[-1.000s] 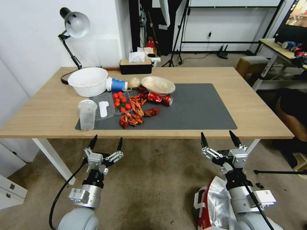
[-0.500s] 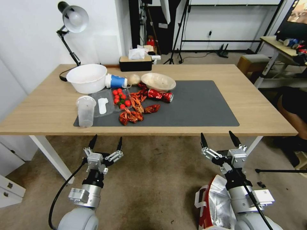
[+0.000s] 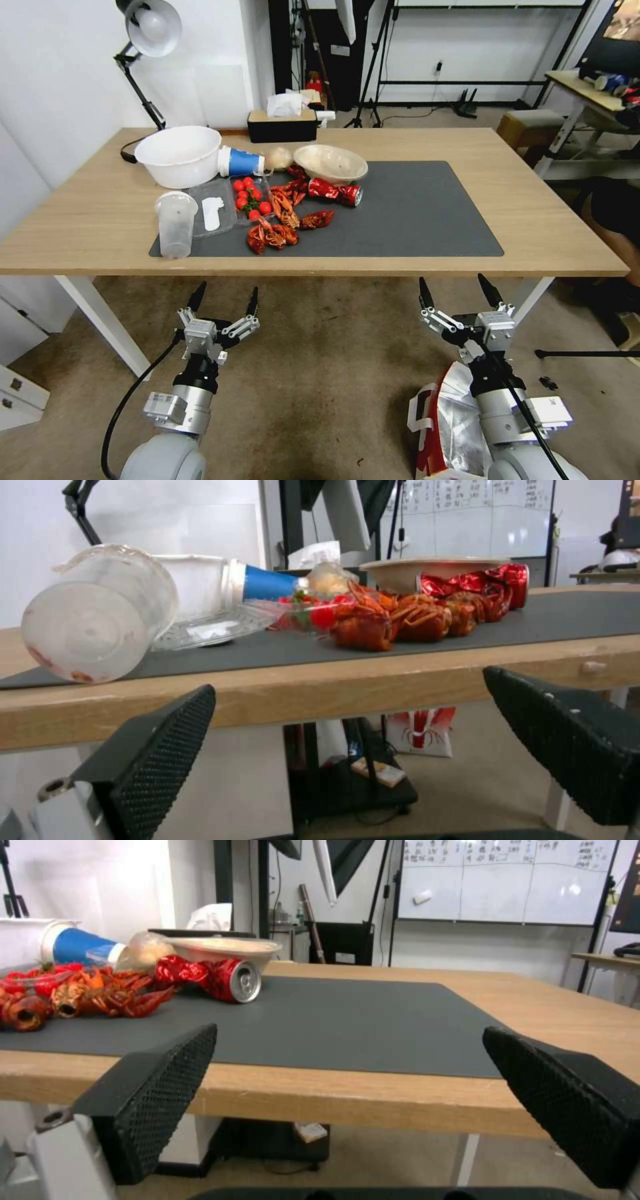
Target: Pick up the food delivery bag from the floor and place it on the table.
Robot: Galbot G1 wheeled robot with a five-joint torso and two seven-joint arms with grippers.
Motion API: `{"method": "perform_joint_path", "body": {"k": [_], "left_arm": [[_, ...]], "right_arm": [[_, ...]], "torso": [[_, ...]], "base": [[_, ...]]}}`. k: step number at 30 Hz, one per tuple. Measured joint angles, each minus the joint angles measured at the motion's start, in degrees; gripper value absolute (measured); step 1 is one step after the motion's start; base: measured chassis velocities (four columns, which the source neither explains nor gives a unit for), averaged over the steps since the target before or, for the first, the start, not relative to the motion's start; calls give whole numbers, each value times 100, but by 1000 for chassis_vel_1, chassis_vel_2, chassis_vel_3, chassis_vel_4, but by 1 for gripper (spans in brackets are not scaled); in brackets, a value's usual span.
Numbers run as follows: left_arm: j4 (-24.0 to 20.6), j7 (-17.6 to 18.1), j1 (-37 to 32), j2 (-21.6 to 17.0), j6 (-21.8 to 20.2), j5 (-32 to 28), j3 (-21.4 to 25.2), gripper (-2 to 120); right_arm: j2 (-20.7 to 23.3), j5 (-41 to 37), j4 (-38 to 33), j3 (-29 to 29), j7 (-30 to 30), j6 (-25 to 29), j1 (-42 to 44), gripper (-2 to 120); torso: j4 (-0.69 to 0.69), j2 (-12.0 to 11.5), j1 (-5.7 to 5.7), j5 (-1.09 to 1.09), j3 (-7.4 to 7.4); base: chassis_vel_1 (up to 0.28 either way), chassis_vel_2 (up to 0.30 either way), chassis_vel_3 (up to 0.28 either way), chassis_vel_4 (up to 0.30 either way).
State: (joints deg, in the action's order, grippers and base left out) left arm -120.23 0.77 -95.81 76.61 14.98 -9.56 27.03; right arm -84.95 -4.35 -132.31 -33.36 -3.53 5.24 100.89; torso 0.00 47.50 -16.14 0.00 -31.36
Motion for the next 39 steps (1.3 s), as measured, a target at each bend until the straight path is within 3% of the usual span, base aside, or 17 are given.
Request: {"method": "perform_joint_path", "body": {"k": [13, 23, 39], "left_arm": [[16, 41, -22, 9, 99, 76, 11, 100], [144, 266, 55, 39, 343, 318, 28, 99], [136, 307, 23, 23, 353, 345, 20, 100]], "right_arm": [[-23, 4, 8, 9, -24, 40, 6, 100], [-25, 8, 28, 8, -39, 52, -1, 100], [-44, 5, 69, 7, -44, 78, -9, 100]], "torso": [[0, -308, 128, 0, 178], [0, -570, 235, 0, 334], [0, -953, 391, 0, 563]], "base": [[0, 0, 0, 0], [0, 0, 0, 0], [0, 0, 0, 0]]}}
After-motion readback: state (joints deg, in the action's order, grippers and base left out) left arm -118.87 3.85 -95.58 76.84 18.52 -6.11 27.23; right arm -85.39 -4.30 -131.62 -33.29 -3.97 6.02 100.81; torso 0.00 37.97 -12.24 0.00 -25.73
